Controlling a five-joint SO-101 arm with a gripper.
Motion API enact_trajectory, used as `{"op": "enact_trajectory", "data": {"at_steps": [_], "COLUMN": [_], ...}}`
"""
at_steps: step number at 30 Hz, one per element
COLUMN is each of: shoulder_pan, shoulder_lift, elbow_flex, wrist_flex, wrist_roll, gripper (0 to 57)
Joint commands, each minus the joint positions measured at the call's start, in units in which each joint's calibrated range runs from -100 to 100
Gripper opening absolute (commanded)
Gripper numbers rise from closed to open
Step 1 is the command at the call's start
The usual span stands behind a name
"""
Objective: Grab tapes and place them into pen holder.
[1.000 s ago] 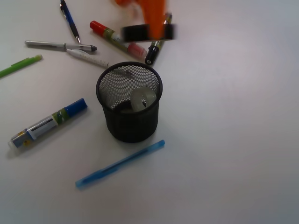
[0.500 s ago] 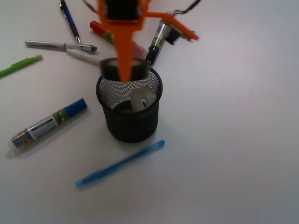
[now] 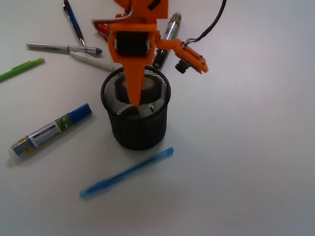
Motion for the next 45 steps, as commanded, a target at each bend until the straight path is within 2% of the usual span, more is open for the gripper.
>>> {"op": "enact_trajectory", "data": {"at_steps": [1, 5, 6, 21, 26, 29, 33, 34, 37, 41, 42, 45], "shoulder_pan": [-0.49, 0.33, 0.55, -0.49, 0.7, 1.6, 3.47, 4.52, 6.16, 7.66, 7.13, 6.76], "shoulder_lift": [-1.4, -1.57, -1.57, -3.01, -11.77, -22.05, -40.5, -49.51, -61.75, -78.92, -89.46, -106.71], "elbow_flex": [-0.68, -0.77, -0.77, -1.13, -3.22, 2.22, 28.22, 46.51, 73.51, 101.4, 113.54, 130.03], "wrist_flex": [2.35, 4.8, 6.2, 7.68, 7.86, 7.94, 7.94, 7.77, 6.11, -5.79, -12.18, -19.61], "wrist_roll": [-0.54, -3.52, -4.4, -7.81, -5.18, -4.15, -3.86, -3.91, -3.66, -1.17, 0.73, 2.2], "gripper": [22.3, 31.3, 31.7, 32.0, 31.7, 31.7, 31.7, 31.6, 31.5, 31.5, 31.5, 31.5]}}
